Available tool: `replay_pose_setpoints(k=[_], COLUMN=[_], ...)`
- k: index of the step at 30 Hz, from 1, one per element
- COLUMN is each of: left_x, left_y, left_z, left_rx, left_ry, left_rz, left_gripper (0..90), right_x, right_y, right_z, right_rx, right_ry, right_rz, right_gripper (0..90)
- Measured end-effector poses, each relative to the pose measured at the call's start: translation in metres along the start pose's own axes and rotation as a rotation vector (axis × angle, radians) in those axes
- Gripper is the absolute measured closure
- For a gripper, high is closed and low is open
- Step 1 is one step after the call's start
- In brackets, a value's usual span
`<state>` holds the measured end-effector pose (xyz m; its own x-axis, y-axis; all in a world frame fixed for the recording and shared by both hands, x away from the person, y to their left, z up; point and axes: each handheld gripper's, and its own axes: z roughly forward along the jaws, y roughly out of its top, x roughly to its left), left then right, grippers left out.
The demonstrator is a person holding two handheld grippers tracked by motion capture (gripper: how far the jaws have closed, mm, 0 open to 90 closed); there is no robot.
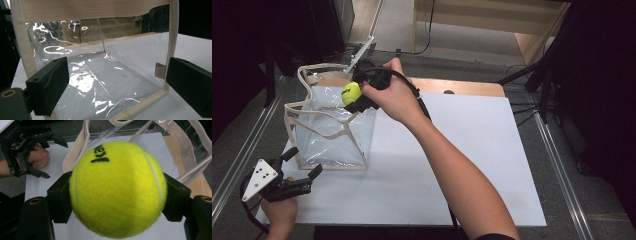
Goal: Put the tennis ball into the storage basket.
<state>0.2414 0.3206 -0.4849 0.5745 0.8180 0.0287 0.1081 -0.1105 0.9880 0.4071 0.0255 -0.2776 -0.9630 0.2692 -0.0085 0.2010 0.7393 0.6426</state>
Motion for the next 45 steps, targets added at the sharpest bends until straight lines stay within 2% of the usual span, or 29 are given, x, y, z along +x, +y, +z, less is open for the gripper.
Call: replay_pose_setpoints(k=[9,32,45], left_x=[0.000,0.000,0.000], left_y=[0.000,0.000,0.000], left_z=[0.000,0.000,0.000], left_rx=[0.000,-0.002,-0.003], left_ry=[-0.001,-0.002,-0.003], left_rz=[-0.002,-0.009,-0.007], left_gripper=[5.4,5.3,5.3], right_x=[0.001,-0.004,0.000], right_y=[0.008,0.015,0.013], right_z=[0.006,0.033,0.045], right_rx=[0.002,0.025,0.095], right_ry=[0.004,0.002,-0.003], right_rz=[-0.016,-0.006,-0.020], right_gripper=[24.0,23.9,23.8])
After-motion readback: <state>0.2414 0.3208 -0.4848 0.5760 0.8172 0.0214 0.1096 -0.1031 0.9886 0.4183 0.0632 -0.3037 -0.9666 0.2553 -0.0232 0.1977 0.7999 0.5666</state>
